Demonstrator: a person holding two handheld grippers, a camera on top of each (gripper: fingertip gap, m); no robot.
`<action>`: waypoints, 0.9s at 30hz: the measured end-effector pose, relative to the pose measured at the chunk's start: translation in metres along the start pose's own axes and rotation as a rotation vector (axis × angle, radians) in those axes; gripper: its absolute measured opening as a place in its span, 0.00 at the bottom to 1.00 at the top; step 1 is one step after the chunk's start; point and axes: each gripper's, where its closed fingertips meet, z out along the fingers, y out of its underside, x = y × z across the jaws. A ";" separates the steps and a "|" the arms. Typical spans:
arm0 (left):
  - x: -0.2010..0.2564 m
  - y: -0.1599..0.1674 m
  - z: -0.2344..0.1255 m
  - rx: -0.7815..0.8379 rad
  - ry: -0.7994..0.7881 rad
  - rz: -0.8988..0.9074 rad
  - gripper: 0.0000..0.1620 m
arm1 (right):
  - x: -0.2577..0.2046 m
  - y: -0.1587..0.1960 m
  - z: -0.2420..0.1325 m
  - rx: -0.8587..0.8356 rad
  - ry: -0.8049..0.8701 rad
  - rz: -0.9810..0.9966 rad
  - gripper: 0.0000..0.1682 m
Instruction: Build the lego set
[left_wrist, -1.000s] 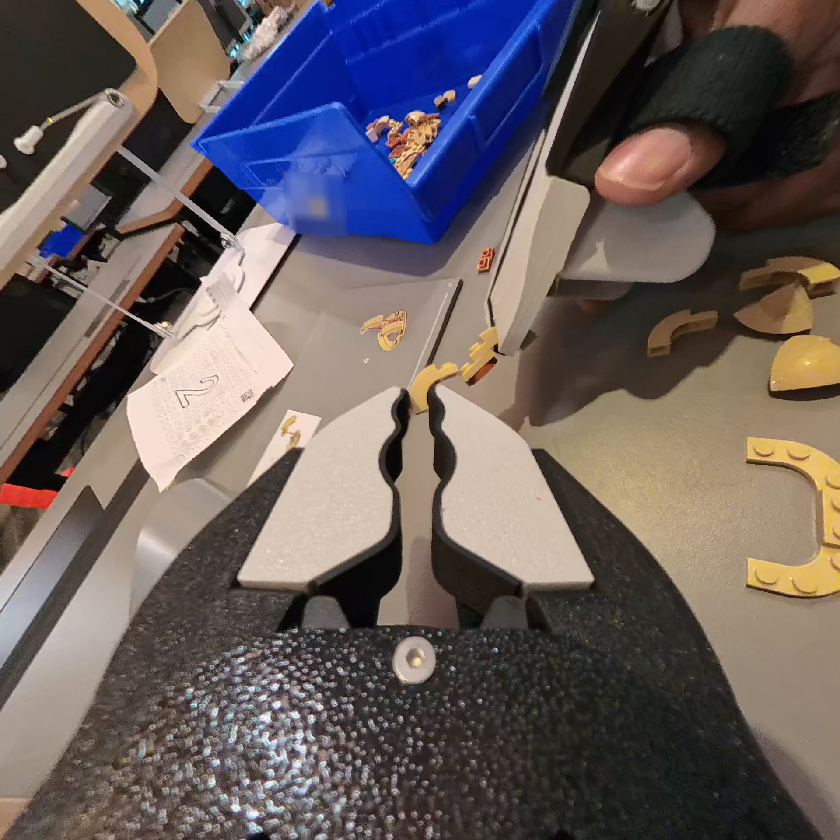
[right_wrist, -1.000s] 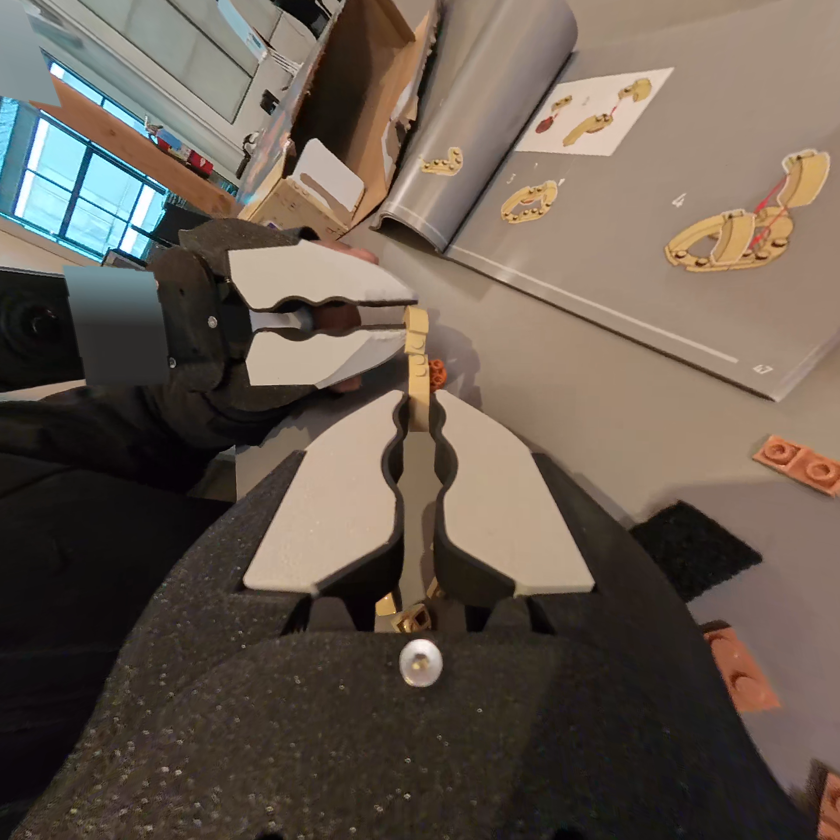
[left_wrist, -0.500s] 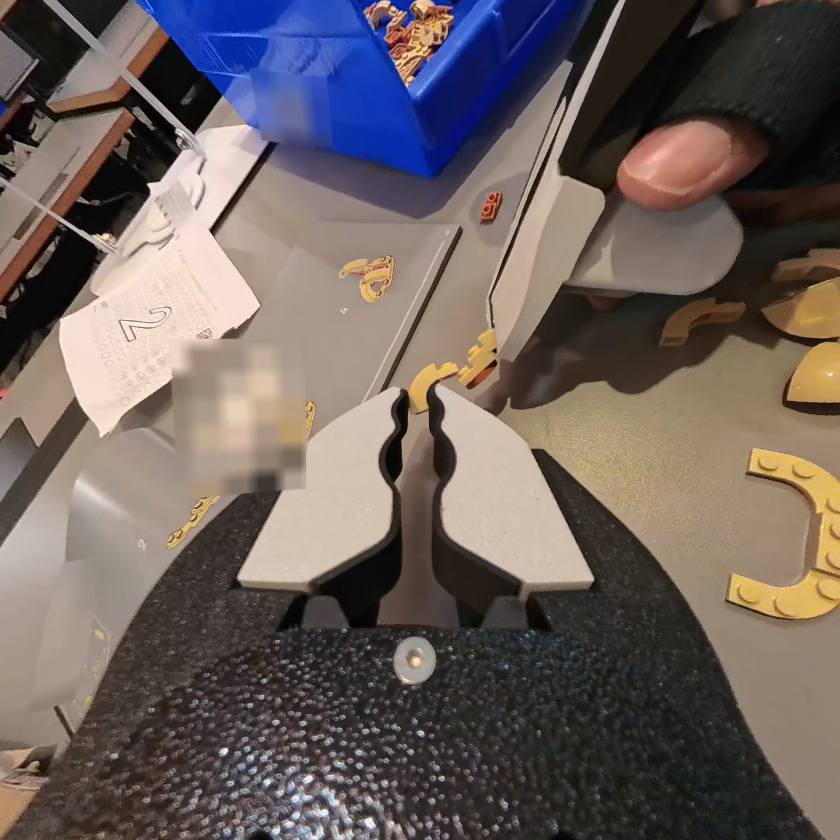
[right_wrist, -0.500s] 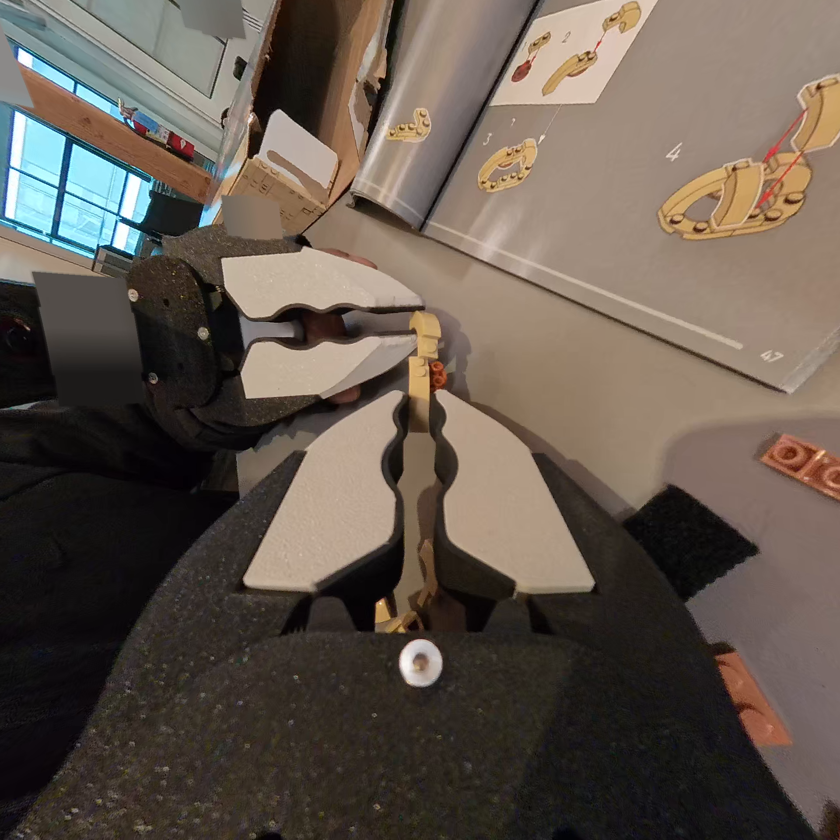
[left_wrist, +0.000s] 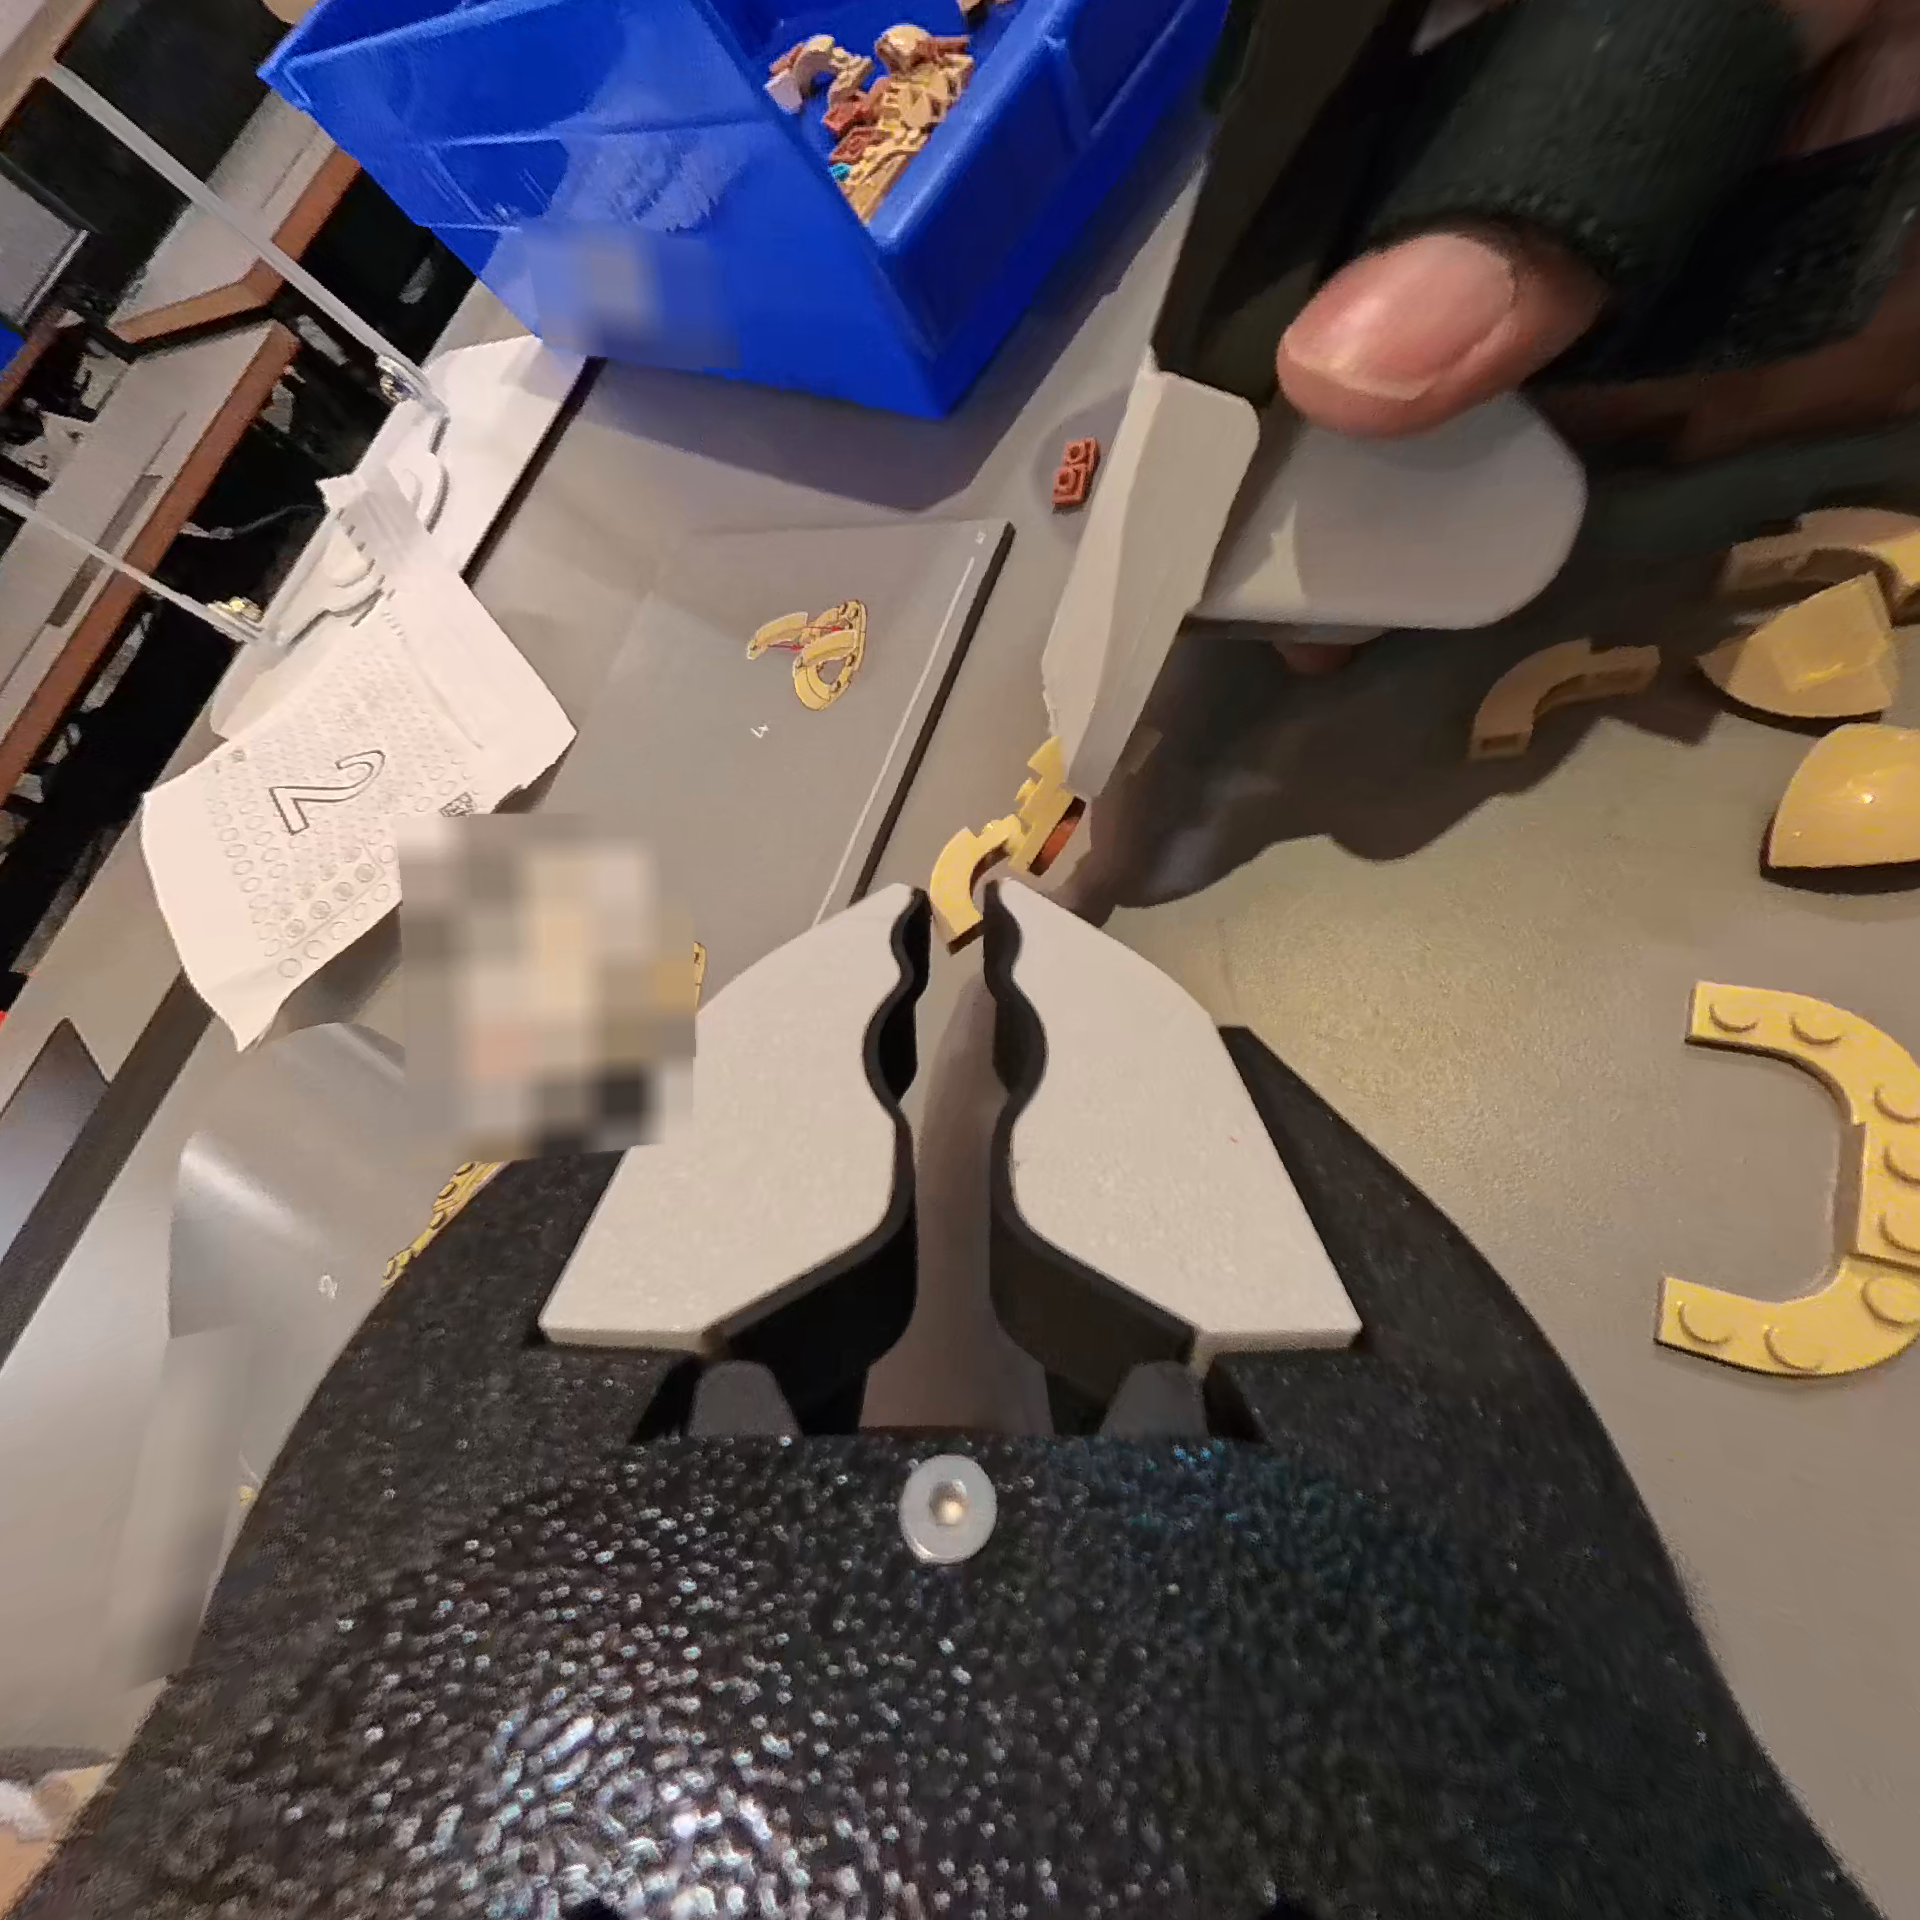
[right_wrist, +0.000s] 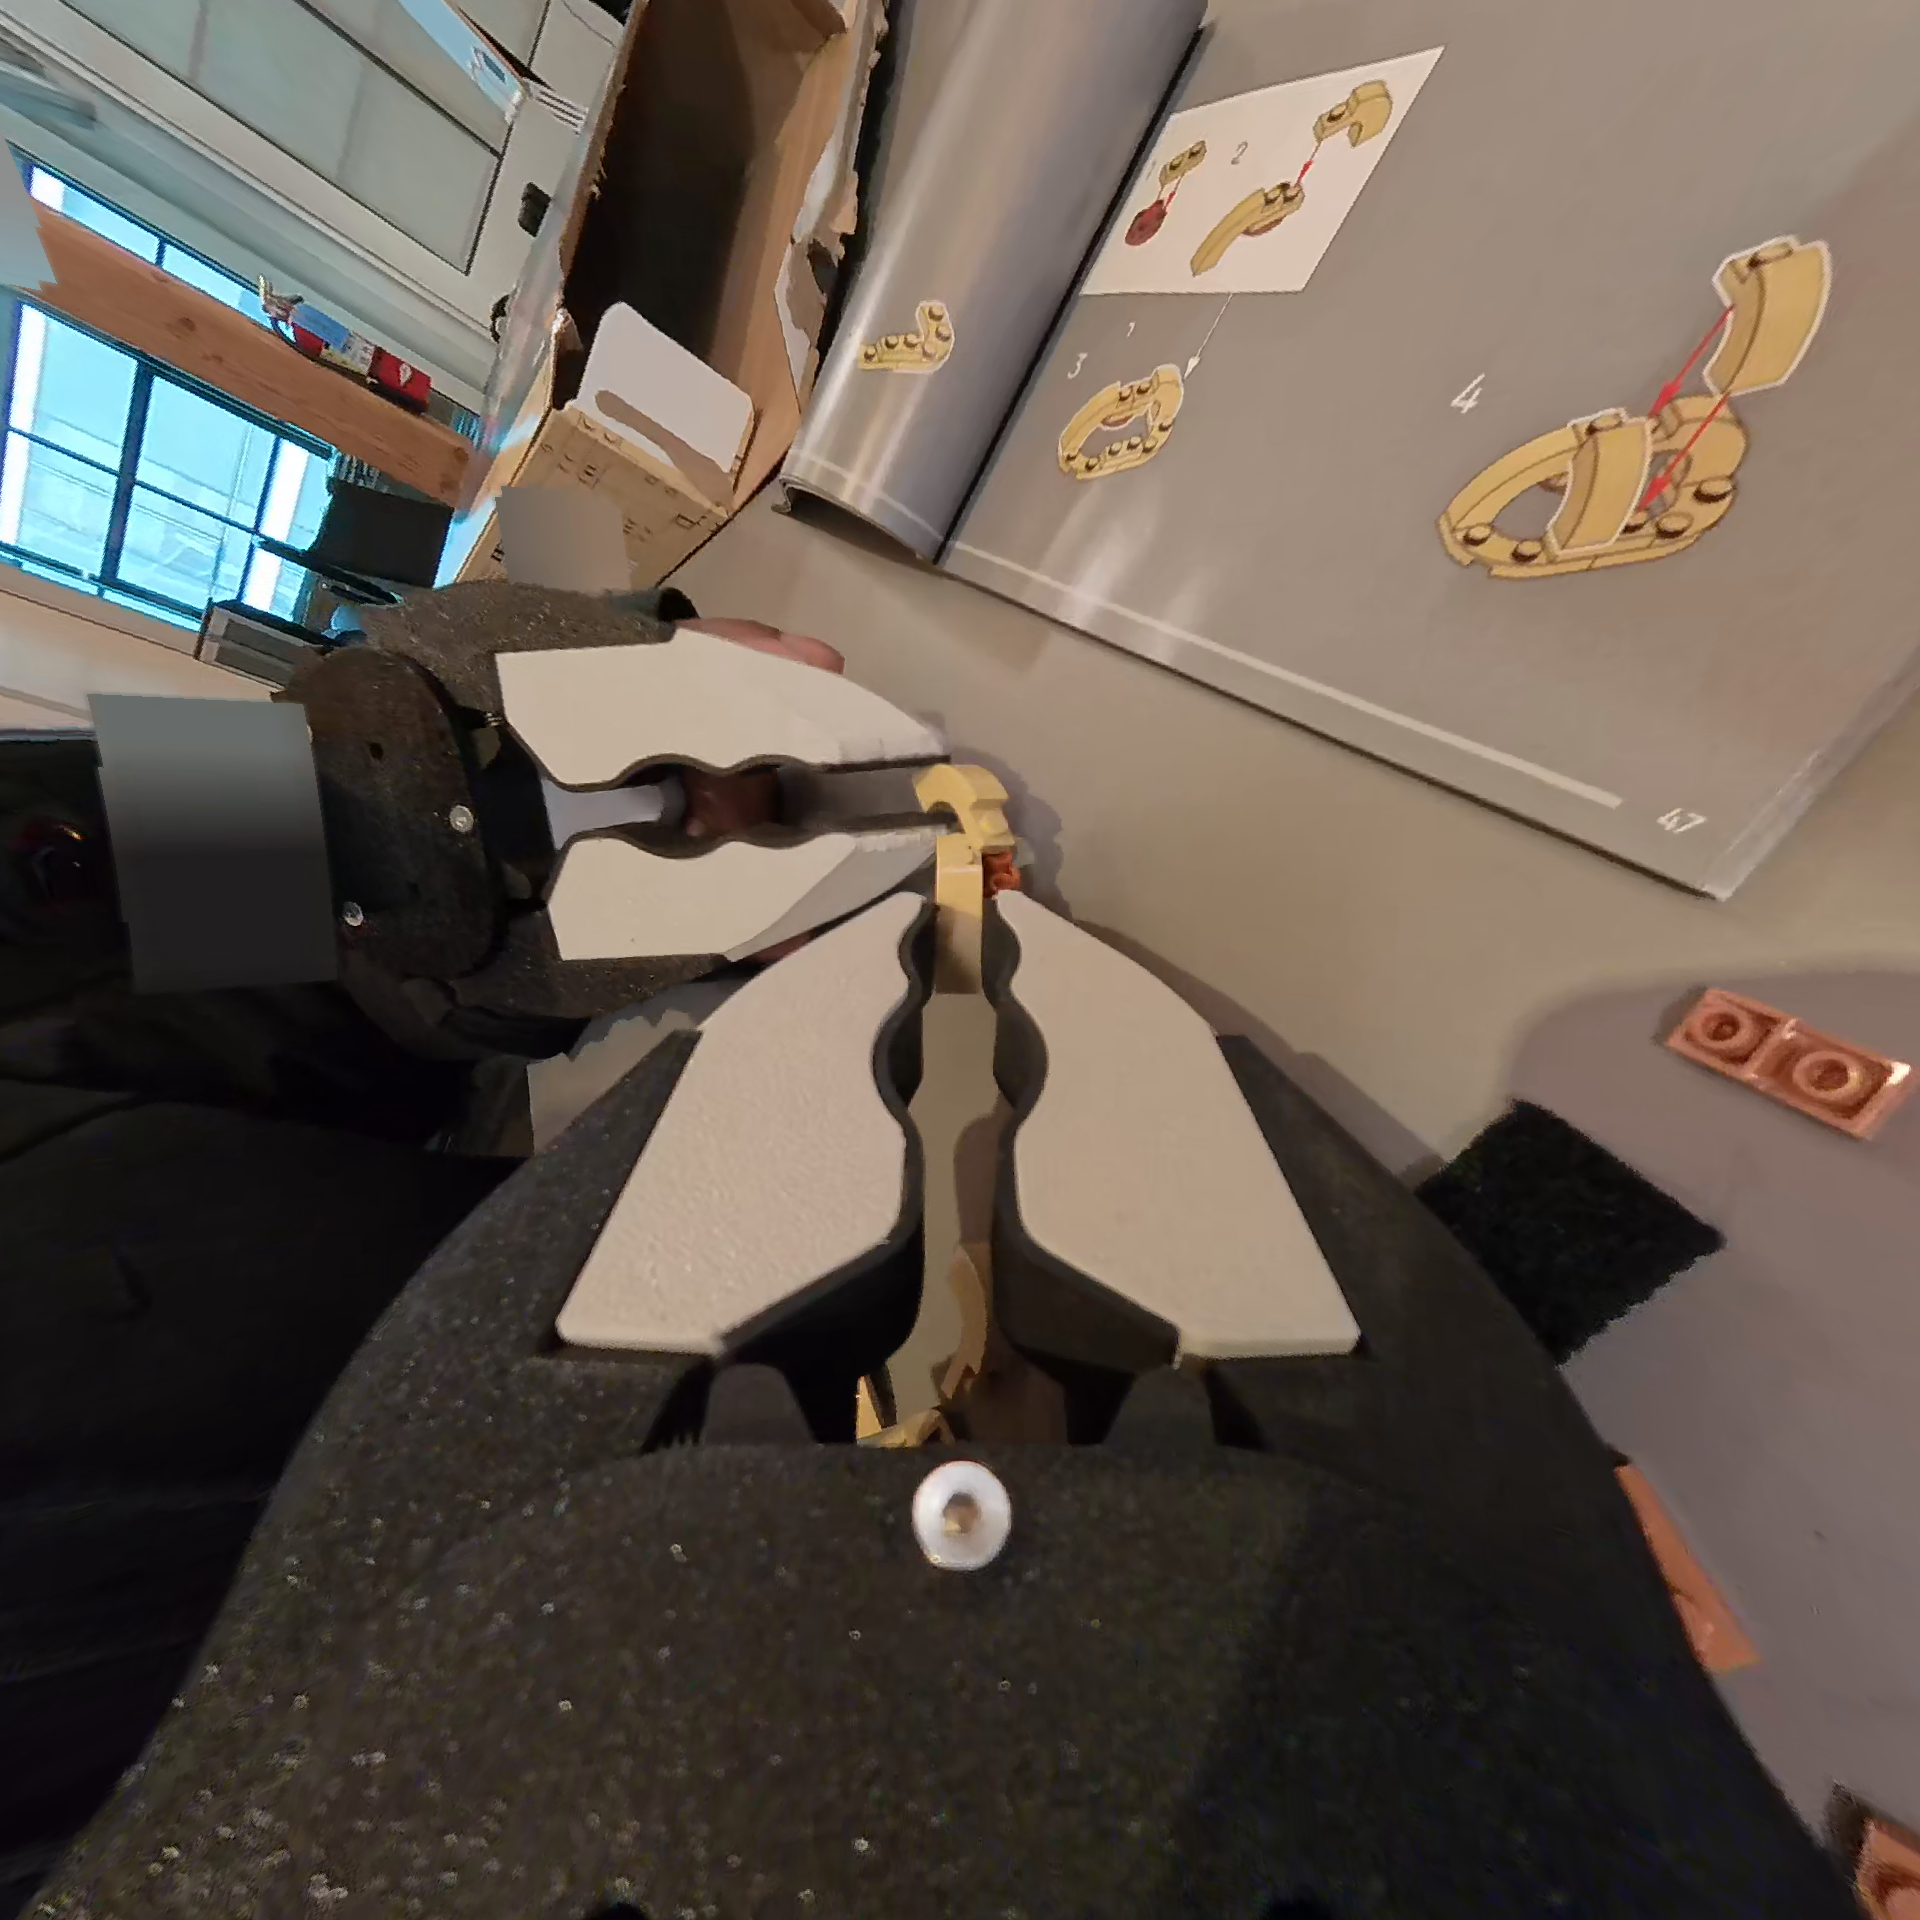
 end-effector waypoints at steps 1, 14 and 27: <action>0.002 0.001 0.001 -0.009 0.010 0.011 0.06 | 0.000 0.000 0.000 0.001 0.002 0.001 0.05; 0.006 -0.001 -0.002 0.017 0.063 0.008 0.06 | -0.001 0.000 -0.002 -0.002 -0.016 0.000 0.05; -0.021 -0.020 -0.017 0.240 -0.046 0.230 0.05 | -0.004 -0.011 -0.016 0.012 0.095 -0.488 0.04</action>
